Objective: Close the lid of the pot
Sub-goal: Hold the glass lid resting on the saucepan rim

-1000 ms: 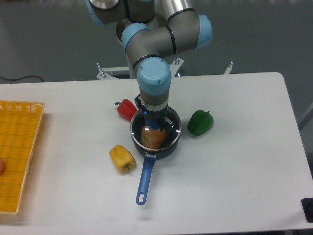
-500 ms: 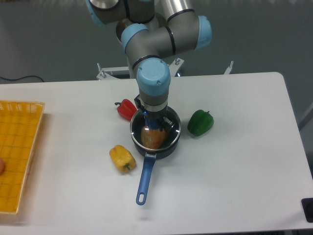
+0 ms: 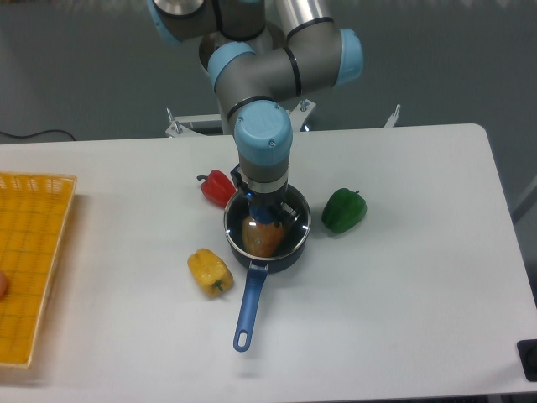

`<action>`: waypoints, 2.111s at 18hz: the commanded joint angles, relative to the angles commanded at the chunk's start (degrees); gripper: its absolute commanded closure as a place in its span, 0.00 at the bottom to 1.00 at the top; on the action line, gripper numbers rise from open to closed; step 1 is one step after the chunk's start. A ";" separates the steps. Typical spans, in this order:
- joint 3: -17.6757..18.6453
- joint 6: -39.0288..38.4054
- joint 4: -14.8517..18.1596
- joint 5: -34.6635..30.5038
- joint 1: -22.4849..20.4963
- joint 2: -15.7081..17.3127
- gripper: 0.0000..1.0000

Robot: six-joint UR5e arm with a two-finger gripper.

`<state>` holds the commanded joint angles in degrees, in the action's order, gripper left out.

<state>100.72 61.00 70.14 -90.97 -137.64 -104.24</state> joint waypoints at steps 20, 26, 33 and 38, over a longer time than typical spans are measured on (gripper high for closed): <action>0.70 0.26 -0.53 0.18 -0.09 0.17 0.51; 0.70 0.18 -0.62 0.18 -0.09 -0.09 0.51; 0.70 0.18 -0.62 0.18 -0.09 -0.26 0.51; 0.79 0.26 -0.79 0.18 -0.09 -0.35 0.49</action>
<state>101.51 61.26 69.35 -90.79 -137.72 -104.59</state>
